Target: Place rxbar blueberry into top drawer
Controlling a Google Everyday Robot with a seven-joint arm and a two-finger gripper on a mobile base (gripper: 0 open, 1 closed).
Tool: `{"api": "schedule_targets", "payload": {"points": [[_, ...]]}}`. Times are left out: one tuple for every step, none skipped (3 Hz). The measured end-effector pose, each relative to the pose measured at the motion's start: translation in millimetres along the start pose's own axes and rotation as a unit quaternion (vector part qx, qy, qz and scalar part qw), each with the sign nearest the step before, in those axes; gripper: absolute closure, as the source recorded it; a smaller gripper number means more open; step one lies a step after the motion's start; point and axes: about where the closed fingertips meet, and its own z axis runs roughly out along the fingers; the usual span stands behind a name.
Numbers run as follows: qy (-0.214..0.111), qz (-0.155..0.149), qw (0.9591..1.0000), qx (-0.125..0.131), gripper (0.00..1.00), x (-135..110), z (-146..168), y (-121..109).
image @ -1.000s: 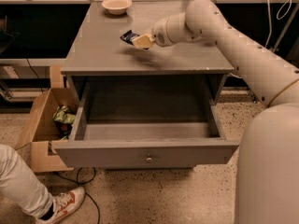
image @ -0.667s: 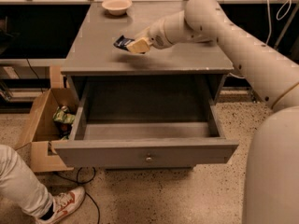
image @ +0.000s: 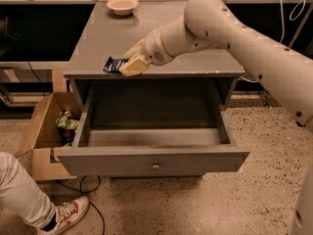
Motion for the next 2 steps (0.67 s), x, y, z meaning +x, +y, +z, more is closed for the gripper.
{"api": "schedule_targets", "payload": {"points": [[0.011, 0.003, 0.9998, -0.018, 1.0, 17.2, 7.2, 40.0], [0.003, 0.034, 0.9994, -0.009, 1.0, 43.1, 11.3, 70.3]]}}
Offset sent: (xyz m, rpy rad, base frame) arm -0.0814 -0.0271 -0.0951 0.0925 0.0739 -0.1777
